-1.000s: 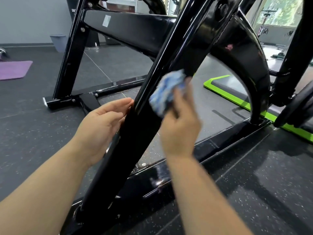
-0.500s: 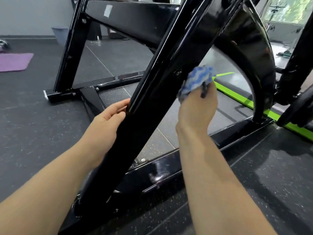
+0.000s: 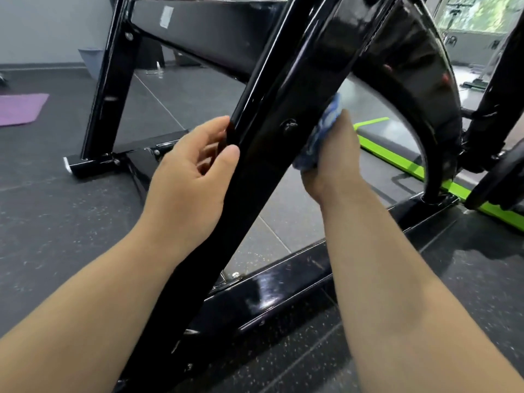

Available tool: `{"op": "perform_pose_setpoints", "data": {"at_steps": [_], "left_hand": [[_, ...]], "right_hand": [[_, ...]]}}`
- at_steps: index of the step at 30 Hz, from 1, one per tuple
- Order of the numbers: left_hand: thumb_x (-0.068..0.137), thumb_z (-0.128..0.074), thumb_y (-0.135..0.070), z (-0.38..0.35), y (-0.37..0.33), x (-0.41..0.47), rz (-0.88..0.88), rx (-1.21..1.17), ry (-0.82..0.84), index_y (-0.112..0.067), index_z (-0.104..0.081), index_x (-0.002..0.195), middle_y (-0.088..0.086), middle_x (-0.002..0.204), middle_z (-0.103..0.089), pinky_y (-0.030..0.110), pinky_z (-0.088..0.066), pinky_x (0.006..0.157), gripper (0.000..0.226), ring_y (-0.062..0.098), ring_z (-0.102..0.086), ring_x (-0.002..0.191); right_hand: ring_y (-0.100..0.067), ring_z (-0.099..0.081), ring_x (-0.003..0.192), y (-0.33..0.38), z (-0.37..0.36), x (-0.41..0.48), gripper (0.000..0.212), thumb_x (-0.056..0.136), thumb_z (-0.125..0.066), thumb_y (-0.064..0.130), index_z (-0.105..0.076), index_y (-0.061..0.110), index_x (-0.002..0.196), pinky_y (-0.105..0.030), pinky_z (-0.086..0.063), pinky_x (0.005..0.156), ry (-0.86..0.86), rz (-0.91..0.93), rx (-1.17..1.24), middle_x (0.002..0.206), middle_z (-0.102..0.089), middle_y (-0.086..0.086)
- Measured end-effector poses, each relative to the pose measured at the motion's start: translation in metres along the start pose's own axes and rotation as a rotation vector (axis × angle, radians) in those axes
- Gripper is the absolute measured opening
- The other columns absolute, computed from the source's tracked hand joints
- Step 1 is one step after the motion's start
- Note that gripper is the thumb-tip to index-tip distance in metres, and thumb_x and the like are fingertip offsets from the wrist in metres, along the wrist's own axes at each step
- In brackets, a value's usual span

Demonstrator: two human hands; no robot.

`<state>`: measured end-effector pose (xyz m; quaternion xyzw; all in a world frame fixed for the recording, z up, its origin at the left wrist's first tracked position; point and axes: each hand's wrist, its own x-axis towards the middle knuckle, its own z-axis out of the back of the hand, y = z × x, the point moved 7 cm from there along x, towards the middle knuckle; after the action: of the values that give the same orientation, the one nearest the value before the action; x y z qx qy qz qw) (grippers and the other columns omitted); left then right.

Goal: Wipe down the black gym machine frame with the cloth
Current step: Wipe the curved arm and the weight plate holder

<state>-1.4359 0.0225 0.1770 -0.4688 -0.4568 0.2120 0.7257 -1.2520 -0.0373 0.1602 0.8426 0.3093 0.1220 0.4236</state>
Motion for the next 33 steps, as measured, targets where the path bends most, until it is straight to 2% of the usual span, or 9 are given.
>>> {"op": "perform_pose_setpoints", "data": {"at_steps": [2, 5, 12, 14, 18, 23, 27, 30, 33], "left_hand": [[0.093, -0.057, -0.02, 0.0, -0.001, 0.003, -0.006, 0.002, -0.055, -0.041, -0.063, 0.107, -0.016, 0.103, -0.068, 0.025, -0.049, 0.089, 0.026, -0.003, -0.064, 0.094], [0.095, -0.053, -0.028, 0.005, -0.003, 0.01, -0.016, 0.069, -0.15, -0.04, -0.064, 0.091, -0.017, 0.082, -0.064, 0.02, -0.046, 0.071, 0.017, -0.003, -0.057, 0.07], [0.101, -0.045, -0.032, -0.008, -0.005, 0.009, -0.134, 0.282, -0.215, -0.042, -0.043, 0.082, -0.017, 0.083, -0.048, 0.002, -0.032, 0.068, 0.021, -0.01, -0.048, 0.07], [0.101, -0.045, -0.032, -0.008, -0.005, 0.008, -0.139, 0.3, -0.2, -0.043, -0.043, 0.084, -0.018, 0.084, -0.049, 0.001, -0.032, 0.069, 0.02, -0.01, -0.049, 0.074], [0.1, -0.045, -0.032, -0.009, -0.005, 0.007, -0.126, 0.307, -0.185, -0.044, -0.044, 0.085, -0.018, 0.085, -0.053, 0.0, -0.033, 0.069, 0.02, -0.009, -0.051, 0.079], [0.099, -0.046, -0.035, -0.005, -0.003, 0.012, -0.143, 0.301, -0.131, -0.045, -0.045, 0.086, -0.016, 0.085, -0.053, 0.002, -0.035, 0.068, 0.016, -0.008, -0.051, 0.075], [0.098, -0.047, -0.035, -0.005, -0.002, 0.013, -0.136, 0.291, -0.107, -0.045, -0.045, 0.086, -0.016, 0.083, -0.053, 0.001, -0.035, 0.066, 0.016, -0.011, -0.051, 0.073], [0.098, -0.047, -0.035, -0.004, 0.0, 0.014, -0.123, 0.256, -0.081, -0.044, -0.046, 0.088, -0.017, 0.084, -0.054, 0.002, -0.035, 0.067, 0.014, -0.01, -0.052, 0.073], [0.098, -0.049, -0.035, -0.003, 0.0, 0.016, -0.114, 0.197, -0.063, -0.043, -0.049, 0.09, -0.017, 0.078, -0.055, 0.005, -0.037, 0.066, 0.011, -0.008, -0.052, 0.07]], "right_hand": [[-0.009, -0.053, 0.051, -0.031, -0.004, -0.003, 0.033, 0.094, -0.044, 0.047, -0.054, 0.024, 0.072, -0.017, -0.038, 0.047, 0.166, -0.107, -0.106, 0.06, -0.057, 0.009], [-0.016, -0.053, 0.064, -0.082, 0.01, -0.017, 0.011, 0.083, -0.053, 0.029, -0.054, 0.021, 0.075, -0.027, -0.043, 0.061, 0.256, -0.203, -0.282, 0.069, -0.057, 0.0], [-0.024, -0.06, 0.092, -0.021, -0.005, 0.019, 0.024, 0.086, -0.049, 0.034, -0.062, 0.018, 0.098, -0.039, -0.047, 0.096, 0.306, -0.129, 0.03, 0.088, -0.062, -0.003], [-0.025, -0.06, 0.081, -0.038, -0.009, 0.018, 0.025, 0.079, -0.054, 0.041, -0.064, 0.018, 0.083, -0.033, -0.05, 0.078, 0.348, -0.178, -0.095, 0.079, -0.062, -0.005], [-0.014, -0.048, 0.045, -0.069, -0.01, 0.006, 0.032, 0.086, -0.048, 0.036, -0.046, 0.021, 0.058, -0.017, -0.034, 0.048, 0.356, -0.29, -0.161, 0.052, -0.047, -0.002], [-0.011, -0.045, 0.051, -0.03, -0.007, 0.015, 0.03, 0.086, -0.036, 0.016, -0.042, 0.023, 0.057, -0.021, -0.037, 0.05, 0.239, -0.11, 0.28, 0.052, -0.043, 0.006], [-0.023, -0.044, 0.081, -0.066, -0.001, 0.005, 0.015, 0.084, -0.045, 0.036, -0.052, 0.028, 0.073, -0.027, -0.032, 0.066, 0.185, -0.072, 0.048, 0.083, -0.048, -0.004], [-0.017, -0.039, 0.065, -0.085, 0.015, -0.021, 0.029, 0.086, -0.041, 0.031, -0.051, 0.026, 0.059, -0.025, -0.025, 0.058, 0.02, -0.088, -0.122, 0.065, -0.047, 0.001], [-0.01, -0.04, 0.048, -0.045, 0.014, -0.038, 0.026, 0.087, -0.043, 0.016, -0.051, 0.022, 0.063, -0.02, -0.028, 0.049, -0.138, 0.154, 0.096, 0.053, -0.047, 0.007]]}}
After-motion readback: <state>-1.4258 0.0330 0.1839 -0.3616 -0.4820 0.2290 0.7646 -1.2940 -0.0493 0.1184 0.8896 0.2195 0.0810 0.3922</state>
